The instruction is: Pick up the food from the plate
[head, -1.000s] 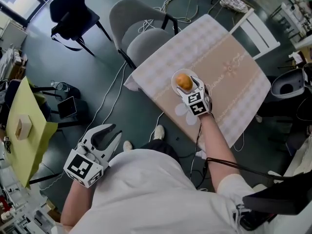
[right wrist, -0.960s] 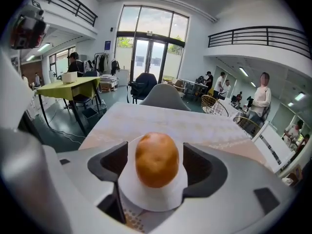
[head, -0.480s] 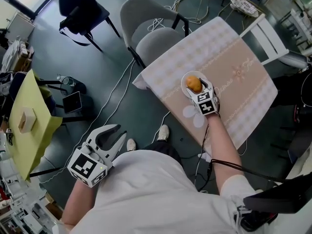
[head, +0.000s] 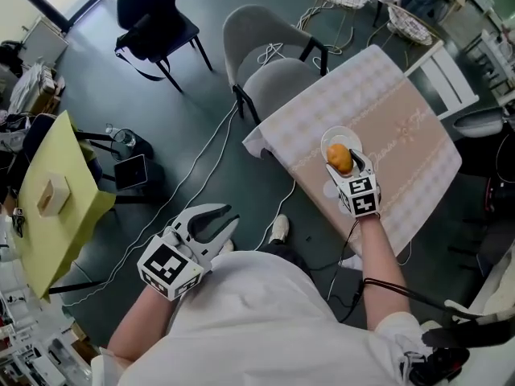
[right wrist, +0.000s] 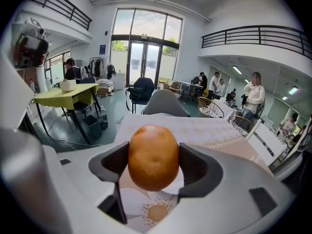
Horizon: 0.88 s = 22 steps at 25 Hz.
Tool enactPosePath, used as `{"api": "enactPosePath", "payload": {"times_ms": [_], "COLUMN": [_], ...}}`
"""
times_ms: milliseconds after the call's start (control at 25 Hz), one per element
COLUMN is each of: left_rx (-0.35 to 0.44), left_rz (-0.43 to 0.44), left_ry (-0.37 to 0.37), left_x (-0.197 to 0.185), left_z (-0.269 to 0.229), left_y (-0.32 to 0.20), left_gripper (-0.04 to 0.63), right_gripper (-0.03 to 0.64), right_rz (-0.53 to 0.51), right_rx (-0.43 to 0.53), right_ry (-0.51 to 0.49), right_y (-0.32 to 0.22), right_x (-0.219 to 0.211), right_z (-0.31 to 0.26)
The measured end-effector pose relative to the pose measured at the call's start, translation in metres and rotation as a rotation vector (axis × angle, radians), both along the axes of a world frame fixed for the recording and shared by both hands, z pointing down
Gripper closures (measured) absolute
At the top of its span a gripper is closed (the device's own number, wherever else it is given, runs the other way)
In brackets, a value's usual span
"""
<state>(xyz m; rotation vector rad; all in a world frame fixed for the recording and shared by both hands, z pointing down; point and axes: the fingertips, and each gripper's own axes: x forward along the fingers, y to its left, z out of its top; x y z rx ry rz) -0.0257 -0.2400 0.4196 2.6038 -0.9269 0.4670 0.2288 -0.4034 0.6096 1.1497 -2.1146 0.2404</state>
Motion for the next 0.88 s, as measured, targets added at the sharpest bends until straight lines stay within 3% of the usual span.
{"api": "enactPosePath", "payload": {"times_ms": [360,880], "left_rx": [0.03,0.045], "left_rz": [0.098,0.223], "left_ry": [0.058,0.109], "left_x": [-0.038,-0.098], "left_z": [-0.001,0.004], "left_y": [0.033,0.095], "left_gripper": [0.508,0.586], "right_gripper": [0.281,0.281], "right_rz": [0.088,0.138], "right_rx": [0.069,0.164], "right_ry": [-0.068,-0.12], "right_y": [0.068,0.19], "right_x": [-0.05,-0.136], "right_z": [-0.063,-0.143]}}
